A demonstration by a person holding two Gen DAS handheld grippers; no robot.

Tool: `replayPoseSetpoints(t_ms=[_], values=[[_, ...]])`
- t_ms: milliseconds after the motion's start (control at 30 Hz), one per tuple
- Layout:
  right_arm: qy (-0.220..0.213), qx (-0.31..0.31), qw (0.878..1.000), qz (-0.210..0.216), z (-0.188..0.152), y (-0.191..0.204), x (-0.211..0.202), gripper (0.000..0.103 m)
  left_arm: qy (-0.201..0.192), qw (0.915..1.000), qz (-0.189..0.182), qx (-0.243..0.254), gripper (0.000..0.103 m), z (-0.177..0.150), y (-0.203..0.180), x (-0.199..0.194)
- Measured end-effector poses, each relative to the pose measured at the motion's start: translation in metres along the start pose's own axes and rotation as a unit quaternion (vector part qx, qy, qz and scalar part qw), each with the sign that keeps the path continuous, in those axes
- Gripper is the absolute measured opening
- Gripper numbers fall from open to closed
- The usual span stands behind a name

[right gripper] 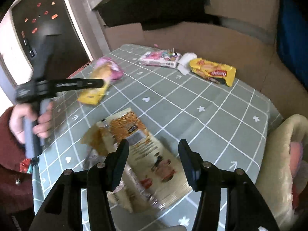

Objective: Collect trash
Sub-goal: 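Grasp the pink wrapper with left gripper while right gripper grasps the snack bag and foil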

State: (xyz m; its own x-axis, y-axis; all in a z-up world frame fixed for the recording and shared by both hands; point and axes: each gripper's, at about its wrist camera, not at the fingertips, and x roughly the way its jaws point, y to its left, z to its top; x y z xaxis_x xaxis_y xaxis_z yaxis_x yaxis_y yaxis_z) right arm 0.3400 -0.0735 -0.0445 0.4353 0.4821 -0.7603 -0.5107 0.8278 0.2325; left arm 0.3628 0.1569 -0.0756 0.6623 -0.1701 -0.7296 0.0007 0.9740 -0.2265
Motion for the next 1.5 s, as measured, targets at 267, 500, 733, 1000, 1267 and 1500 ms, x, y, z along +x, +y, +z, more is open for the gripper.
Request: replayPoseSetpoints(t_ms=[267, 500, 733, 1000, 1267, 1500], values=[[0.036, 0.053, 0.997, 0.035, 0.002, -0.004, 0.034, 0.053, 0.019, 0.9992, -0.035, -0.005, 0.008, -0.017, 0.017, -0.024], [0.047, -0.038, 0.998, 0.016, -0.005, 0.052, 0.034, 0.056, 0.026, 0.999, -0.035, -0.008, 0.008, -0.029, 0.029, -0.03], [0.043, -0.084, 0.996, 0.009, 0.001, 0.081, 0.022, 0.056, 0.028, 0.999, -0.026, -0.021, 0.008, -0.036, 0.045, -0.039], [0.063, -0.165, 0.984, -0.019, -0.022, 0.112, 0.033, 0.054, 0.023, 0.999, -0.03, -0.023, 0.008, -0.039, 0.048, -0.046], [0.044, -0.137, 0.986, -0.083, -0.025, 0.092, 0.041, 0.056, 0.025, 0.999, -0.027, -0.025, 0.008, -0.044, 0.045, -0.046], [0.054, -0.093, 0.993, -0.051, -0.023, 0.074, 0.044, 0.051, 0.023, 0.9993, -0.024, -0.013, 0.008, -0.044, 0.034, -0.049]])
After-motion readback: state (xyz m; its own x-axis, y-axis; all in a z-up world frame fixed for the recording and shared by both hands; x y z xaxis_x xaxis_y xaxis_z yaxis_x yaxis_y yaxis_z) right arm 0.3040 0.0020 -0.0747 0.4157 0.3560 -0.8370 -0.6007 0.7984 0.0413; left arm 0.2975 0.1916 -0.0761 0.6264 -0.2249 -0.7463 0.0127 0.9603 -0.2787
